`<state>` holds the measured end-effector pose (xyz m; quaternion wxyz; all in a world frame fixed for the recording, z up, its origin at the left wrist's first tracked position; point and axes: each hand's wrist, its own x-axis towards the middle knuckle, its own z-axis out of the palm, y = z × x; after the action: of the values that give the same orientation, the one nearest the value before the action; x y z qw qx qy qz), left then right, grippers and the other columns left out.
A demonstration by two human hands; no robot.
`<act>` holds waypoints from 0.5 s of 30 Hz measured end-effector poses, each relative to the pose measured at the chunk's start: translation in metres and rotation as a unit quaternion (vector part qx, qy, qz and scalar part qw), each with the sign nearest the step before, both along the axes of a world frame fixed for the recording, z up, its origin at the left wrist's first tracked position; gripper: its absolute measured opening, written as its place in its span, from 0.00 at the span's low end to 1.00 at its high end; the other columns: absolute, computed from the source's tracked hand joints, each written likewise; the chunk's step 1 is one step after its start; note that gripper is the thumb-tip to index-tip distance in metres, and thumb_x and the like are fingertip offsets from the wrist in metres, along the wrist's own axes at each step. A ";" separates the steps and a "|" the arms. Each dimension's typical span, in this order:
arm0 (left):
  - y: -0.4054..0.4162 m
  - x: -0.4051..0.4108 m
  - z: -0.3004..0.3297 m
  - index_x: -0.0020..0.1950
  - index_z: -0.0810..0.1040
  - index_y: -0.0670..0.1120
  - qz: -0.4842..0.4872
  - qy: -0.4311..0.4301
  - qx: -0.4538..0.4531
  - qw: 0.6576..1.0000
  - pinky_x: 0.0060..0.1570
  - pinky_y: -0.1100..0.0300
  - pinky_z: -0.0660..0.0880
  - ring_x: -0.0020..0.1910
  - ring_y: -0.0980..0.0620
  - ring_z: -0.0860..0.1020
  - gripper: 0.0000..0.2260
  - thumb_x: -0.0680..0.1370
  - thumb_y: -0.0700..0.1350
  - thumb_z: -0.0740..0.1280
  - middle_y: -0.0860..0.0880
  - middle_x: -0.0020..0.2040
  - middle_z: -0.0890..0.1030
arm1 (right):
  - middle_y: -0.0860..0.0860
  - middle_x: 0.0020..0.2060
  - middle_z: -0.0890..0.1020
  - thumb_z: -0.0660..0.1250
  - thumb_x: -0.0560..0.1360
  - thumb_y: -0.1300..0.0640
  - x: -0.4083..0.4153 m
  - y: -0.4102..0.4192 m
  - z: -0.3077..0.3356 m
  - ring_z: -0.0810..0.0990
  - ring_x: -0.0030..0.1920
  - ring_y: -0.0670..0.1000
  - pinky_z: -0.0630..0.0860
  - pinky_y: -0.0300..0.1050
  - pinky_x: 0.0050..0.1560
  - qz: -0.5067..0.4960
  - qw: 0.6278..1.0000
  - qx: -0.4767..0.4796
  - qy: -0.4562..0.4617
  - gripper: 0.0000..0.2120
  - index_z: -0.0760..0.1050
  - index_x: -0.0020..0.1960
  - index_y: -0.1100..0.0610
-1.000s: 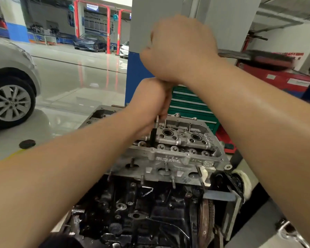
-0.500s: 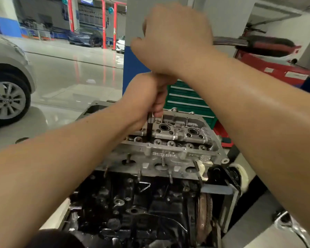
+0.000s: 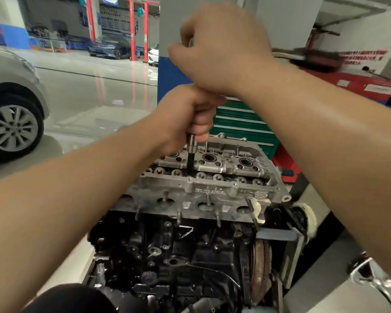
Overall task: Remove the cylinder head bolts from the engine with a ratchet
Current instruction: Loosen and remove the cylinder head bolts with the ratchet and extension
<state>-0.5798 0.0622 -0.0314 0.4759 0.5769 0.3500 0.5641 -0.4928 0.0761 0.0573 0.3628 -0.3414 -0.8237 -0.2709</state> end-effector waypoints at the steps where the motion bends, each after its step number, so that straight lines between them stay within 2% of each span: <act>1: 0.000 -0.007 0.005 0.31 0.56 0.50 -0.083 -0.002 -0.024 0.996 0.27 0.61 0.60 0.22 0.52 0.54 0.19 0.72 0.42 0.65 0.52 0.22 0.57 | 0.51 0.33 0.76 0.60 0.74 0.43 0.005 0.001 0.002 0.76 0.41 0.54 0.69 0.50 0.40 0.072 0.994 -0.080 0.012 0.16 0.75 0.39 0.54; 2: 0.001 -0.011 0.007 0.32 0.57 0.50 -0.102 0.014 -0.028 0.994 0.28 0.60 0.62 0.22 0.52 0.55 0.19 0.75 0.43 0.65 0.52 0.23 0.58 | 0.52 0.32 0.75 0.63 0.75 0.46 0.008 0.003 0.003 0.74 0.40 0.53 0.71 0.51 0.42 0.128 0.981 -0.140 0.039 0.15 0.74 0.38 0.57; 3: 0.004 -0.009 0.007 0.33 0.61 0.49 -0.057 0.043 -0.019 0.997 0.29 0.58 0.63 0.22 0.51 0.58 0.17 0.76 0.44 0.67 0.51 0.23 0.62 | 0.57 0.33 0.77 0.64 0.77 0.49 0.009 0.006 0.002 0.73 0.40 0.56 0.73 0.51 0.44 0.143 0.973 -0.168 0.068 0.16 0.75 0.38 0.61; 4: 0.005 -0.003 0.006 0.36 0.66 0.47 0.034 0.102 0.008 0.994 0.31 0.57 0.66 0.22 0.49 0.64 0.13 0.76 0.46 0.69 0.49 0.23 0.67 | 0.60 0.37 0.78 0.64 0.78 0.51 0.009 0.007 0.002 0.74 0.42 0.59 0.74 0.52 0.44 0.117 0.975 -0.169 0.084 0.16 0.75 0.39 0.62; 5: 0.004 0.003 0.004 0.40 0.71 0.46 0.136 0.162 0.041 0.976 0.34 0.56 0.69 0.25 0.49 0.72 0.10 0.74 0.49 0.70 0.49 0.26 0.74 | 0.60 0.38 0.78 0.62 0.78 0.51 0.007 0.009 0.002 0.75 0.43 0.60 0.73 0.52 0.42 0.065 0.982 -0.152 0.088 0.14 0.75 0.40 0.61; 6: 0.003 0.010 -0.001 0.47 0.74 0.47 0.220 0.194 0.067 0.954 0.36 0.56 0.72 0.30 0.50 0.78 0.11 0.72 0.52 0.71 0.50 0.32 0.80 | 0.58 0.39 0.77 0.61 0.78 0.51 0.005 0.011 0.001 0.74 0.43 0.60 0.70 0.51 0.40 -0.012 0.990 -0.116 0.078 0.12 0.73 0.41 0.58; 8: -0.001 0.026 -0.018 0.53 0.76 0.49 0.287 0.155 0.085 0.942 0.39 0.54 0.72 0.39 0.52 0.80 0.17 0.69 0.56 0.70 0.51 0.42 0.82 | 0.52 0.39 0.72 0.59 0.79 0.51 -0.001 0.008 -0.003 0.71 0.42 0.57 0.64 0.48 0.40 -0.134 0.990 -0.022 0.046 0.08 0.68 0.42 0.52; 10: -0.004 0.034 -0.029 0.50 0.76 0.42 0.308 0.068 0.081 0.945 0.38 0.52 0.70 0.37 0.49 0.74 0.20 0.65 0.55 0.66 0.43 0.41 0.80 | 0.50 0.35 0.69 0.59 0.78 0.51 -0.009 0.000 -0.008 0.70 0.40 0.56 0.61 0.46 0.36 -0.158 0.986 0.055 0.028 0.12 0.64 0.37 0.53; 12: -0.001 0.026 -0.027 0.40 0.70 0.38 0.281 -0.013 0.081 0.956 0.33 0.54 0.65 0.30 0.49 0.67 0.15 0.65 0.49 0.65 0.40 0.31 0.72 | 0.47 0.30 0.68 0.60 0.76 0.46 -0.014 -0.005 -0.009 0.70 0.36 0.56 0.57 0.42 0.32 -0.124 0.987 0.081 0.055 0.18 0.60 0.32 0.53; 13: 0.001 0.019 -0.023 0.35 0.68 0.42 0.215 -0.036 0.062 0.974 0.30 0.57 0.63 0.26 0.50 0.63 0.10 0.67 0.46 0.66 0.44 0.26 0.67 | 0.48 0.28 0.68 0.59 0.75 0.43 -0.013 -0.001 -0.007 0.71 0.35 0.55 0.56 0.42 0.31 -0.097 0.991 0.049 0.078 0.20 0.61 0.31 0.54; 15: 0.003 0.002 -0.013 0.30 0.64 0.50 0.024 -0.040 0.014 0.999 0.28 0.60 0.60 0.23 0.51 0.56 0.14 0.72 0.45 0.67 0.51 0.24 0.60 | 0.55 0.27 0.71 0.61 0.78 0.42 -0.006 0.006 -0.002 0.70 0.34 0.53 0.63 0.48 0.30 0.048 0.989 -0.093 0.104 0.24 0.68 0.31 0.58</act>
<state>-0.5776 0.0656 -0.0443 0.4677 0.5519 0.3370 0.6026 -0.4985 0.0820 0.0548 0.4255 -0.3602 -0.8185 -0.1386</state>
